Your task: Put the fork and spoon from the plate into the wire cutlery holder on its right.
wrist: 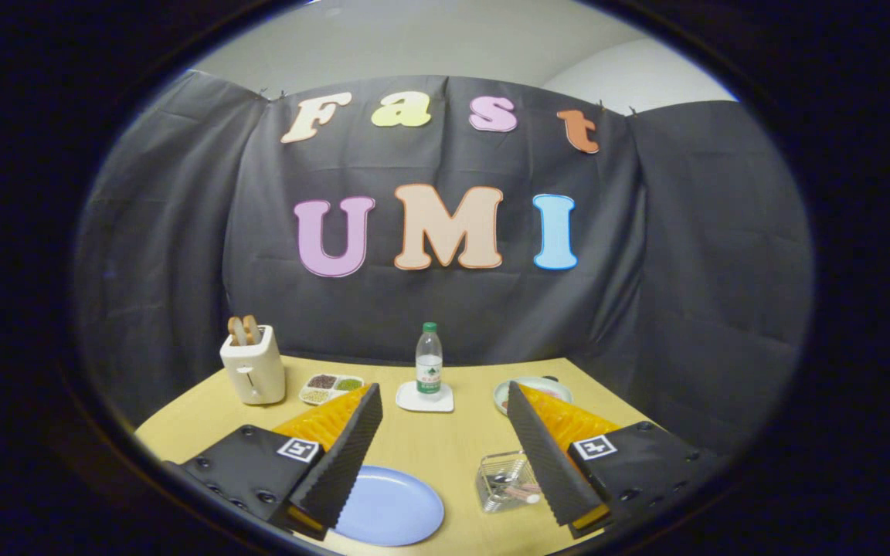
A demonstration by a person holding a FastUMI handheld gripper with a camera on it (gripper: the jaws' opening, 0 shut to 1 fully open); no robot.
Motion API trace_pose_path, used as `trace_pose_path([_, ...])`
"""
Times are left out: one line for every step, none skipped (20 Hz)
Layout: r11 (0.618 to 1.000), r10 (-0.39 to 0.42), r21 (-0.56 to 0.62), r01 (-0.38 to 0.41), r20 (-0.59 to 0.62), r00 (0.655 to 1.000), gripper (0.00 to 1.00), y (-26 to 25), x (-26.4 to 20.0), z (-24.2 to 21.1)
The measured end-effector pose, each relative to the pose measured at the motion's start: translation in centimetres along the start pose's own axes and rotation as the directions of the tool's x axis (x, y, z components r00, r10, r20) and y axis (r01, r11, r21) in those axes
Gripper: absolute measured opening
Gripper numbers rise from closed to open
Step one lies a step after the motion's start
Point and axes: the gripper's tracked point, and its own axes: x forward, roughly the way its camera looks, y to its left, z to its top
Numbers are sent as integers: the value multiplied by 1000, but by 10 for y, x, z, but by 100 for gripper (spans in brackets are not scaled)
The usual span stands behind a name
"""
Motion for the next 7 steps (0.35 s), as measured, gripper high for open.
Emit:
trace_pose_path([1000,0,5,0,6,1000,99,2,-3,2])
trace_pose_path([1000,-3,8,3,13,1000,99,4,-5,5])
trace_pose_path([1000,-4,9,4,19,1000,99,4,-6,7])
trace_pose_path([1000,-10,6,10,25,1000,99,3,-7,10])
trace_pose_path([1000,-17,2,17,32,999,99,1,-9,12])
trace_pose_path([1000,-21,1,21,38,999,99,0,-11,15])
trace_pose_path([1000,-24,5,24,44,999,99,0,-15,18])
